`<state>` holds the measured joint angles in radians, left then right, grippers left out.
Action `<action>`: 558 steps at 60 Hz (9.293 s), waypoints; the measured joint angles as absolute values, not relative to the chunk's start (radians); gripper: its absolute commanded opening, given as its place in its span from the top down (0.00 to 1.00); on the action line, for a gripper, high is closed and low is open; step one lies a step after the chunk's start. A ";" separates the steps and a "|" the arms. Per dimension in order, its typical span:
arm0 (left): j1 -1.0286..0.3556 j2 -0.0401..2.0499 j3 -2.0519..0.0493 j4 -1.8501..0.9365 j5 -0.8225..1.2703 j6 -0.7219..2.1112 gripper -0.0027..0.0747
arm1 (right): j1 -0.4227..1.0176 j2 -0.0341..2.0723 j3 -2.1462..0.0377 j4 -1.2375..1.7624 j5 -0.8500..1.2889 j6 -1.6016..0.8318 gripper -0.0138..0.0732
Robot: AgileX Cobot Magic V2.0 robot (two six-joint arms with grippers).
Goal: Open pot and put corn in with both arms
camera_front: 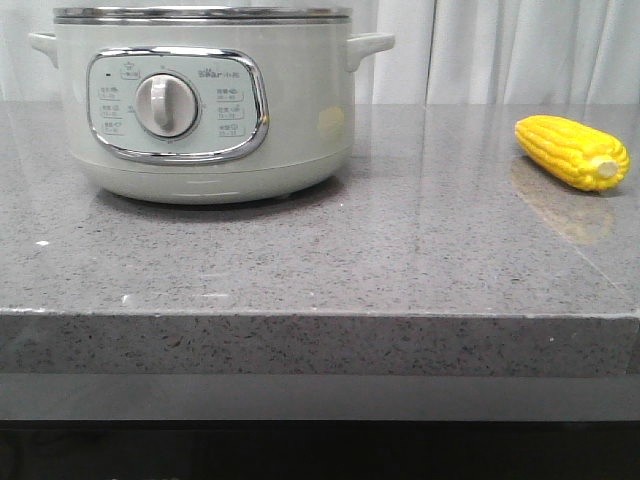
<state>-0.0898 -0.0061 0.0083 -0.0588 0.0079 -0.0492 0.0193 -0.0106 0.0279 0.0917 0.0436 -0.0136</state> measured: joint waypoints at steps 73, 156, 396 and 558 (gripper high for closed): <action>-0.090 -0.006 -0.102 -0.060 0.036 -0.053 0.99 | 0.019 -0.011 -0.064 0.126 0.111 -0.014 0.90; -0.090 0.469 -0.768 -0.051 0.614 -0.055 0.62 | 0.019 0.400 -0.633 0.109 0.599 -0.020 0.34; -0.479 1.038 -1.297 0.074 0.594 -0.054 0.78 | 0.019 0.400 -0.633 0.109 0.639 -0.022 0.23; -0.457 0.613 -0.923 0.072 0.647 -0.108 0.78 | 0.063 1.842 -1.506 0.072 0.887 -0.022 0.47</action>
